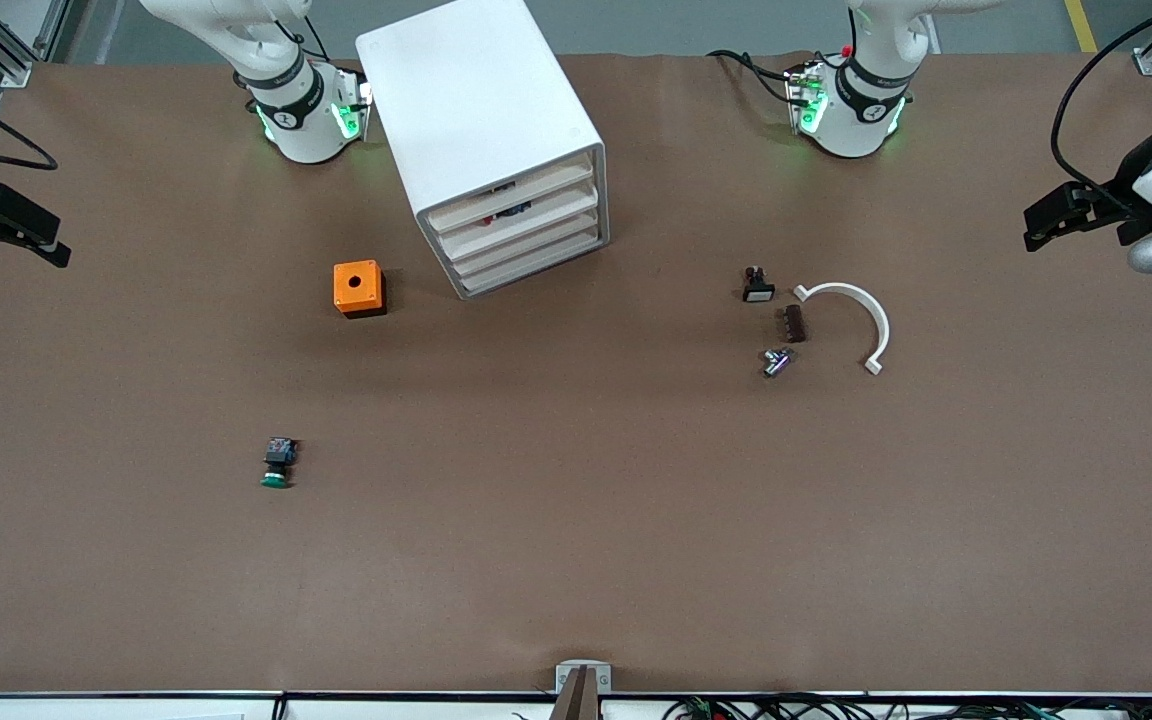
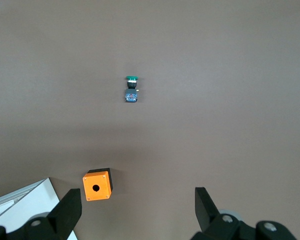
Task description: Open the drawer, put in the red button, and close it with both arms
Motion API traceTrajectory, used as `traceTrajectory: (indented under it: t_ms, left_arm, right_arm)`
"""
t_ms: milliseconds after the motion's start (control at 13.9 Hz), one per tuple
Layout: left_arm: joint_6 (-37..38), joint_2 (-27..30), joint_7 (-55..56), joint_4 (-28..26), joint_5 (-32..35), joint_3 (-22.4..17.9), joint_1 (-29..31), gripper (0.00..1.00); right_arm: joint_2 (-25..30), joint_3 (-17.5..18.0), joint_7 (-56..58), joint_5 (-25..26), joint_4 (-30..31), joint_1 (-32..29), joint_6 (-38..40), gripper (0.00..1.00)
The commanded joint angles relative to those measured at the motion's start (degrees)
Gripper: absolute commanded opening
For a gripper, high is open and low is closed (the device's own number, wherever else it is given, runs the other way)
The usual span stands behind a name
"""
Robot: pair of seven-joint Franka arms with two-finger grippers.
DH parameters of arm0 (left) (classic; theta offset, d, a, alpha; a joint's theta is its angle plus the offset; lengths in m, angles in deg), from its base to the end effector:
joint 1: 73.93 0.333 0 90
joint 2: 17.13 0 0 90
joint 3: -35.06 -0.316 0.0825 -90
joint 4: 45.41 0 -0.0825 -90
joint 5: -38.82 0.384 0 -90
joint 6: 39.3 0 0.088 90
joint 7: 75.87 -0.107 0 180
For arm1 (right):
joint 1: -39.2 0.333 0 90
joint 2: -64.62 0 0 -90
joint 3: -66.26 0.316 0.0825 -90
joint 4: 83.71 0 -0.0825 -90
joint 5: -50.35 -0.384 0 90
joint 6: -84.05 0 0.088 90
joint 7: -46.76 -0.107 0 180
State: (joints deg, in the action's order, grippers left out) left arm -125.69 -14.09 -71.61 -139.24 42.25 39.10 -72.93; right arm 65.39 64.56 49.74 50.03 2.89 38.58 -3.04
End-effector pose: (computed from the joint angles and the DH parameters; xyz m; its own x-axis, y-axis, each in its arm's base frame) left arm 0.5299 -0.0224 0.6168 0.9971 0.0254 -0.0718 0.0205 -0.9974 -0.0691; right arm 0.5451 -0.0216 0.6552 0.9997 0.0118 0.0223 0.0119 -0.9999 -0.0048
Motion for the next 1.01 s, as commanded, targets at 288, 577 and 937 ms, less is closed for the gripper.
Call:
traceTrajectory:
  t_ms: [288, 577, 937]
  left_arm:
    - [-1.33, 1.70, -0.66, -1.80, -1.06, -0.26, -0.65, 1.00]
    - [-2.30, 1.53, -0.57, -1.89, -1.06, 0.00, -0.47, 1.00]
    - [-2.38, 2.40, 0.75, -2.94, -1.15, 1.67, -0.47, 1.00]
  right_arm:
    - [0.10, 0.56, 0.79, 0.23, -0.38, -0.60, -0.01, 1.00]
    - [0.10, 0.56, 0.79, 0.32, -0.38, -0.78, -0.01, 1.00]
    - [0.10, 0.56, 0.79, 0.41, -0.47, -0.78, -0.01, 1.00]
